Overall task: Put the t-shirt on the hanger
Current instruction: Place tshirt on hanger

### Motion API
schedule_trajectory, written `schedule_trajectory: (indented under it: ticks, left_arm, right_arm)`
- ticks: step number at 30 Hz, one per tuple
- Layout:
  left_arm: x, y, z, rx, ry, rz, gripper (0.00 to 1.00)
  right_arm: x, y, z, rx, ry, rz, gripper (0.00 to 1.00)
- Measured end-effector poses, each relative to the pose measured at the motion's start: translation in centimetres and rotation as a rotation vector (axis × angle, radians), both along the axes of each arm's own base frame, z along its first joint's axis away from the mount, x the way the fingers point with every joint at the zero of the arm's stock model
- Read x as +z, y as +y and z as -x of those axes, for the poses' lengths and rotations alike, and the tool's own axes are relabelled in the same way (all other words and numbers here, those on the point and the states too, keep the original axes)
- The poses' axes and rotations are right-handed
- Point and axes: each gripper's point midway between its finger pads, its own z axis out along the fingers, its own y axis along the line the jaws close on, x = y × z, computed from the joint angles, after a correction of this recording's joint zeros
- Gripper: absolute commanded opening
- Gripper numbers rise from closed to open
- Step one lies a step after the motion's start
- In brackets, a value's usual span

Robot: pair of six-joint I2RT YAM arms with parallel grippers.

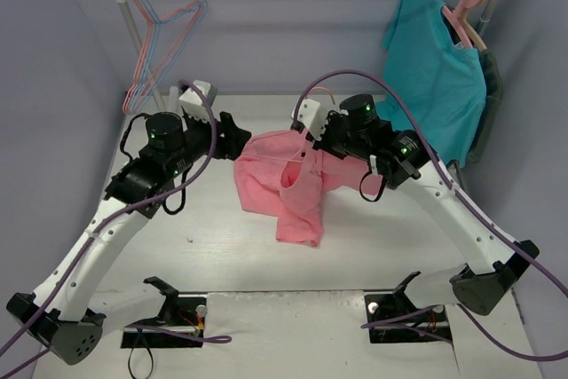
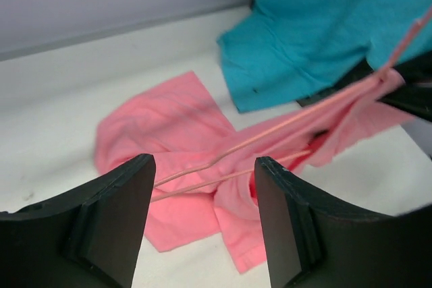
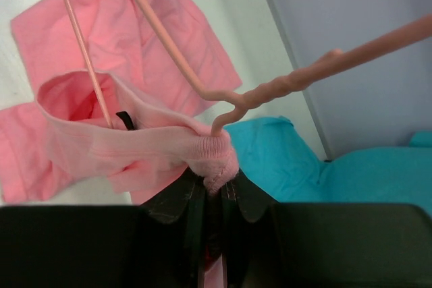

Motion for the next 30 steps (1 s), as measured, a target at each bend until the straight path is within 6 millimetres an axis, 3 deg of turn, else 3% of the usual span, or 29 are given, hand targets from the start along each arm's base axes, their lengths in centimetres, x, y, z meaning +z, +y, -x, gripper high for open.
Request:
schedule_trajectory:
  ticks: [4, 8, 10, 13, 17, 20, 25, 30]
  left_arm:
    - [2.2, 2.6, -0.4, 0.161, -0.011, 0.038, 0.6]
    - [1.9, 4.3, 0.1, 0.283, 0.06, 0.123, 0.6]
    - [0.6, 4.3, 0.4, 0.311, 0.115, 0.18, 0.59]
    - [-4.3, 3.8, 0.9, 0.348, 0.264, 0.225, 0.59]
    - [-10.4, 1.6, 1.3, 0.357, 0.444, 0.206, 0.59]
    - [-12.9, -1.3, 1.9, 0.315, 0.522, 0.174, 0.59]
    - [-13.8, -4.8, 2.3, 0.257, 0.535, 0.164, 0.59]
    - [-13.9, -7.2, 1.0, 0.249, 0.52, 0.167, 0.59]
  right_arm:
    - [-0.1, -1.1, -0.6, -0.077, -0.035, 0.001, 0.0]
    - [-0.5, -1.7, -1.5, -0.143, -0.051, -0.007, 0.0]
    - [-0.5, -1.8, -1.7, -0.168, -0.057, -0.016, 0.0]
    - [-0.2, -2.0, -2.0, -0.197, -0.066, -0.03, 0.0]
    - [0.0, -2.0, -2.2, -0.217, -0.067, -0.053, 0.0]
    - [-0.1, -1.9, -2.2, -0.225, -0.065, -0.064, 0.0]
    - [-0.6, -1.8, -2.2, -0.233, -0.052, -0.074, 0.0]
    - [-1.0, -1.7, -2.0, -0.236, -0.036, -0.086, 0.0]
